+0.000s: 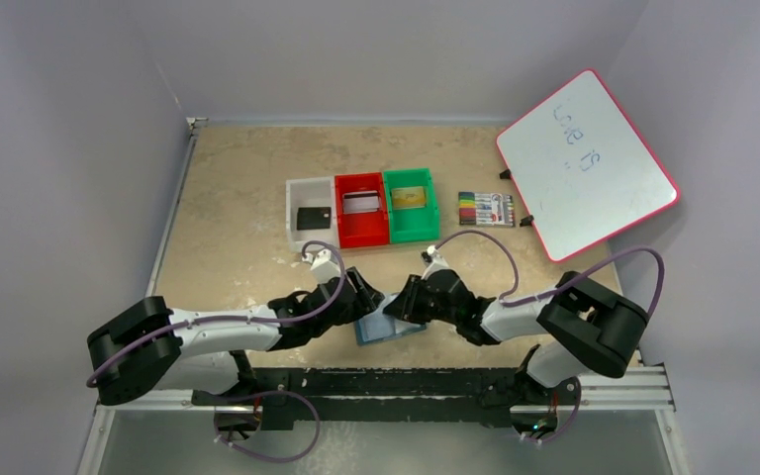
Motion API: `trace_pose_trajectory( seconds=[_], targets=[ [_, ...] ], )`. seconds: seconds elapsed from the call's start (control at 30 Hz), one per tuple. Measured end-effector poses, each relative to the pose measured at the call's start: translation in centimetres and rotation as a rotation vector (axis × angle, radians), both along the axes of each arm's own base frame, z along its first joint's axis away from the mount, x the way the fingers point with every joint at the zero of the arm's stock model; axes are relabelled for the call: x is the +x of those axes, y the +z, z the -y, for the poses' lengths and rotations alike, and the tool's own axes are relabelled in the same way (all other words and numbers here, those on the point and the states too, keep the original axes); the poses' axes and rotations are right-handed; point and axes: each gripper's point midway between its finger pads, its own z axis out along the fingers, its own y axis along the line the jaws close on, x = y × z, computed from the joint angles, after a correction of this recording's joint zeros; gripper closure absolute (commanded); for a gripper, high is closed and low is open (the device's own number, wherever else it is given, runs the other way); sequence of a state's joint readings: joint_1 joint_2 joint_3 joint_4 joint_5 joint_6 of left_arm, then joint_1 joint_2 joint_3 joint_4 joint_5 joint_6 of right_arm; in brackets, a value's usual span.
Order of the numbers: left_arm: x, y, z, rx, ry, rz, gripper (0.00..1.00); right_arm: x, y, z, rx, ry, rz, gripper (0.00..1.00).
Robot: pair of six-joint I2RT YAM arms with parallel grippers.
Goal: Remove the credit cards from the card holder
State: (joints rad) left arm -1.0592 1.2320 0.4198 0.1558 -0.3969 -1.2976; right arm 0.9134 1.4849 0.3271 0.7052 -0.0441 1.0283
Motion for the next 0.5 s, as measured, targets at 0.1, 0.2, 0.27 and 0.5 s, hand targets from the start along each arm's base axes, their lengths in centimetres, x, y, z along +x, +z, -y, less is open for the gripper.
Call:
trace_pose_trajectory(
  seconds=[0.1,0.2,0.27,0.5],
  targets=[
    [-0.11,0.03,0.06,0.008,-0.005,-0.003,0.47,-0.20,-0.28,0.24,-0.004,-0.002,-0.006,0.85],
    [-0.14,0.00,-0.04,0.021,-0.007,-0.005,0.47,-0.39,-0.46,0.46,0.003,-0.007,-0.009,0.91],
    [-0.16,-0.02,-0.28,0.032,-0.003,-0.005,0.47,-0.49,-0.51,0.59,0.011,-0.011,-0.011,0.92],
    [-0.06,0.66,-0.84,0.039,0.007,0.011,0.46,-0.67,-0.55,0.88,0.037,-0.026,-0.017,0.91]
  ],
)
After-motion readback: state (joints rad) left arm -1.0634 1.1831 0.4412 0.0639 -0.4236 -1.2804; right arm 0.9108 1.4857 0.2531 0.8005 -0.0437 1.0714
